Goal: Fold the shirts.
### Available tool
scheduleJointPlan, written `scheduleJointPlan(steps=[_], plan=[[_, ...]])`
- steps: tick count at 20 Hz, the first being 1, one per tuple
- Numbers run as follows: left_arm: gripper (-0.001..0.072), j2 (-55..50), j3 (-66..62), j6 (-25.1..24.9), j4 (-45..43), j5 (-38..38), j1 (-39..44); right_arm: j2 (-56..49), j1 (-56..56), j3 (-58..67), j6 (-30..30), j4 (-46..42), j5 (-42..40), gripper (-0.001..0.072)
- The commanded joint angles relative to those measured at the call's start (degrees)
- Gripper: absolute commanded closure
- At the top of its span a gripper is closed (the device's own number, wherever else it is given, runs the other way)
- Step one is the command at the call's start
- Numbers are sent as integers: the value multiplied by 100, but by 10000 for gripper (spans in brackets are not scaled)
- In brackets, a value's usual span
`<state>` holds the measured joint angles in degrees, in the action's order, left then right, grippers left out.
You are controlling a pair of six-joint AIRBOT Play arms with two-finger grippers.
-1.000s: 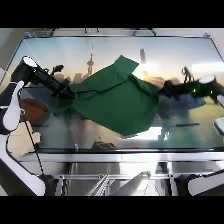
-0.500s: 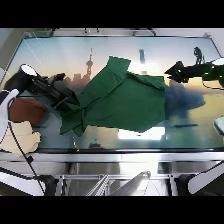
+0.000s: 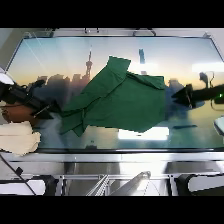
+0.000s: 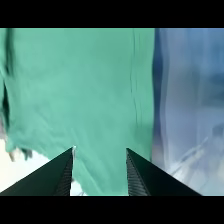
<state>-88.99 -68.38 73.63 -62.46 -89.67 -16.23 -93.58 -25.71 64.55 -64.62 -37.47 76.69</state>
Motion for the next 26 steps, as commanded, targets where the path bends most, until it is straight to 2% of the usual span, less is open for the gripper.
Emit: scheduleJointPlan(steps=[1,2,3,4,8,12,15,16,17,18,19,21,26], plan=[[1,131,581,-376,-208,549,-236,702,111,-1453,385,22,-699,312],[5,81,634,-446,-160,734,-229,715,203,-1589,385,22,-796,306],[5,7,658,-544,-46,944,-205,699,317,-1668,385,20,-874,229],[5,-68,664,-605,87,1156,-170,693,435,-1711,387,17,-949,199],[5,-588,339,-811,411,1775,87,678,918,-1725,306,-2,-1366,202],[6,-1355,-496,-809,417,1414,446,678,1191,-1727,164,-24,-1609,203],[18,-1757,-1086,-804,400,1043,645,702,1045,-1725,166,-20,-1425,204],[216,-1812,-1167,-807,396,1003,658,739,920,-1725,181,-26,-1303,206],[475,-1838,-1217,-811,389,973,643,780,778,-1725,188,-52,-1180,218],[653,-1834,-1222,-811,400,973,590,824,597,-1725,186,-175,-1062,249],[681,-1832,-1222,-815,411,946,544,852,398,-1725,188,-321,-946,249],[680,-1832,-1220,-824,415,815,437,870,20,-1727,188,-450,-741,247],[679,-1832,-1217,-824,459,592,393,723,-96,-1801,295,-498,-1023,243]])
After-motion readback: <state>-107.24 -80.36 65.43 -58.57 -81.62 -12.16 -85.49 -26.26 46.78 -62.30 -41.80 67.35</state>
